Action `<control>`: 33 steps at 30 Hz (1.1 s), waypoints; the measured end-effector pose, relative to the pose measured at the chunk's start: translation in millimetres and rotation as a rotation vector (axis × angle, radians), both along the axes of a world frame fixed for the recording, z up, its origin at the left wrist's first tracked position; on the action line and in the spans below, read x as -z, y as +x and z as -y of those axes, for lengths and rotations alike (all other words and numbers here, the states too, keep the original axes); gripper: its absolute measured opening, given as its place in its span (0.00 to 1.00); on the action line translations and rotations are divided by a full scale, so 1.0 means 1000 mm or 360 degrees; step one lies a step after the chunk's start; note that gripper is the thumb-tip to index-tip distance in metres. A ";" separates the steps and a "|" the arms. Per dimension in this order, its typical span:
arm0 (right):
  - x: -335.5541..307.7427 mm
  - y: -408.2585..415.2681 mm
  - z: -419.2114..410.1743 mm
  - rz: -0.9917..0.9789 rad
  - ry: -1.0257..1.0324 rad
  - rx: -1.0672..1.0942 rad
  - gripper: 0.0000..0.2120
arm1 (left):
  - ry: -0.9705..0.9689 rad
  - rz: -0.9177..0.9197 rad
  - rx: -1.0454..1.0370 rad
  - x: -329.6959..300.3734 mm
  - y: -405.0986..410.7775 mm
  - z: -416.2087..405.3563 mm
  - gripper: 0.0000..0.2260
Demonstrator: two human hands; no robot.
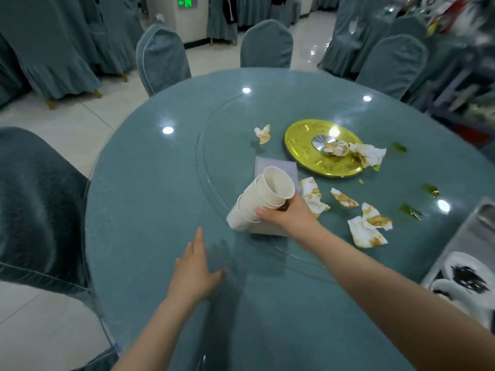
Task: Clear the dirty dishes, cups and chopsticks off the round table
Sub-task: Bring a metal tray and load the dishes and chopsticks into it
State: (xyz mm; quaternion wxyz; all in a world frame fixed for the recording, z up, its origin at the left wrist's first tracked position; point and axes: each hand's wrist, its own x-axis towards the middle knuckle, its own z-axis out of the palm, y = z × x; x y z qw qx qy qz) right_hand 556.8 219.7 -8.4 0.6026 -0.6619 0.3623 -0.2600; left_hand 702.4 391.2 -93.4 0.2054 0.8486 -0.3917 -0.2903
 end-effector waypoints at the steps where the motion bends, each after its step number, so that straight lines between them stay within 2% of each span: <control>1: -0.001 -0.017 0.001 -0.0012 -0.0004 0.0035 0.27 | -0.0081 -0.0031 0.0027 -0.007 -0.009 0.004 0.48; 7: -0.006 -0.140 -0.001 0.0073 0.0021 0.0391 0.28 | -0.0366 0.0001 0.0339 -0.043 -0.080 0.036 0.42; 11: -0.008 -0.227 -0.011 0.0100 -0.0006 0.0695 0.28 | -0.0427 -0.0130 0.0460 -0.056 -0.132 0.058 0.39; 16: -0.007 -0.331 -0.020 0.0104 -0.0073 0.1176 0.23 | -0.0413 -0.0178 0.0638 -0.065 -0.192 0.083 0.37; 20: 0.002 -0.395 -0.028 0.0100 -0.0238 0.1635 0.25 | -0.0344 -0.0173 0.0693 -0.064 -0.233 0.101 0.35; 24: 0.020 -0.449 -0.032 -0.0099 -0.0240 0.1951 0.28 | -0.0264 -0.0156 0.0767 -0.061 -0.273 0.118 0.34; 26: 0.032 -0.472 -0.029 -0.0196 -0.0125 0.1976 0.28 | -0.0238 -0.0153 0.0788 -0.058 -0.289 0.125 0.34; 30: 0.059 -0.502 -0.016 -0.0378 0.0276 0.1705 0.25 | -0.0198 -0.0129 0.0798 -0.049 -0.312 0.136 0.32; 33: 0.077 -0.509 -0.005 -0.0464 0.0430 0.1617 0.25 | -0.0164 -0.0134 0.0797 -0.042 -0.322 0.138 0.32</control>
